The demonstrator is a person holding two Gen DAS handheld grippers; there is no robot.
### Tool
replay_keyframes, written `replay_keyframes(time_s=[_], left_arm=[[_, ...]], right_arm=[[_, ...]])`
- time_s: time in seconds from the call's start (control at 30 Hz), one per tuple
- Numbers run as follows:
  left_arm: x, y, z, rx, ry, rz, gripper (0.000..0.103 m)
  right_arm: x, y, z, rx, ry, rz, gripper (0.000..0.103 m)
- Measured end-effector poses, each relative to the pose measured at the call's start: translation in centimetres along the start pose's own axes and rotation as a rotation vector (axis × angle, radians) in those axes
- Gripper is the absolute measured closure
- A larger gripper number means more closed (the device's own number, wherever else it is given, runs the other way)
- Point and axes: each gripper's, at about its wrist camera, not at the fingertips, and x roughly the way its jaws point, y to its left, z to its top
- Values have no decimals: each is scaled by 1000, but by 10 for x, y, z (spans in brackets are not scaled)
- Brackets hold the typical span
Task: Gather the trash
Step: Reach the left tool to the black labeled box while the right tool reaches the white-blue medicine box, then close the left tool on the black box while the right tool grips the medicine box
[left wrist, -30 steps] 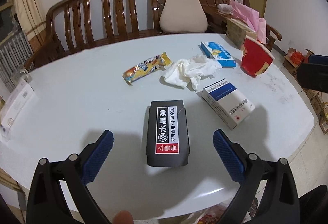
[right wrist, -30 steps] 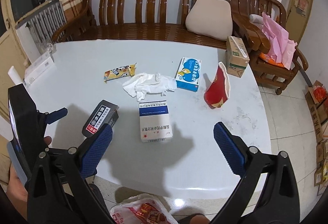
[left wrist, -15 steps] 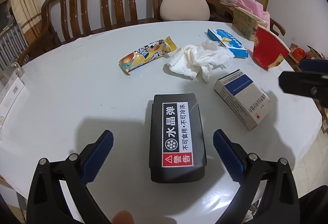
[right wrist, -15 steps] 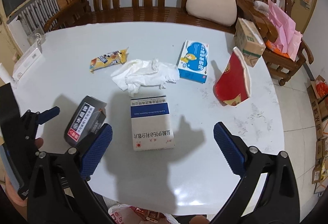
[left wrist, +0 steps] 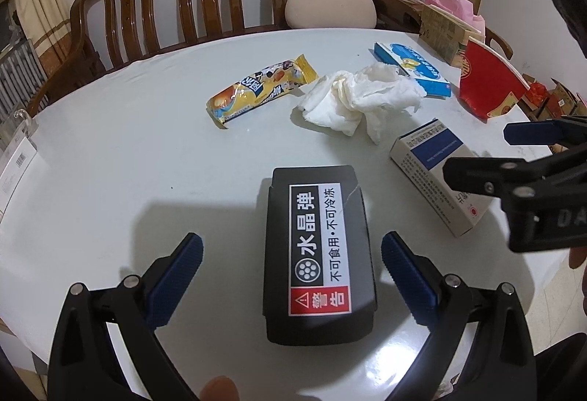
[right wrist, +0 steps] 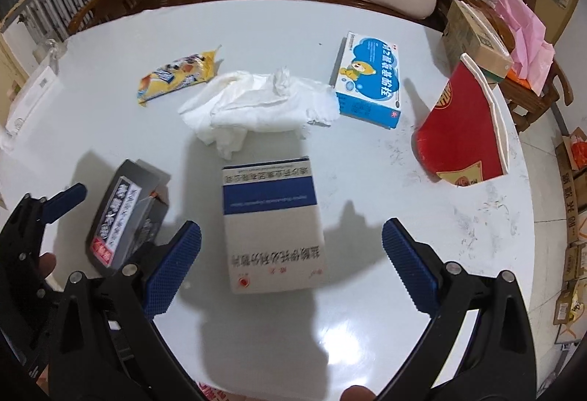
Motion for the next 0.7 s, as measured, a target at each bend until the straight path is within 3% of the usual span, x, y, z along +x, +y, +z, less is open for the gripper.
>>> replay_keyframes(time_s=[0.7], left_arm=[[13,-3,1,1,28,-17,8]], right_arm=[[45,-3,13,19,76,1,6]])
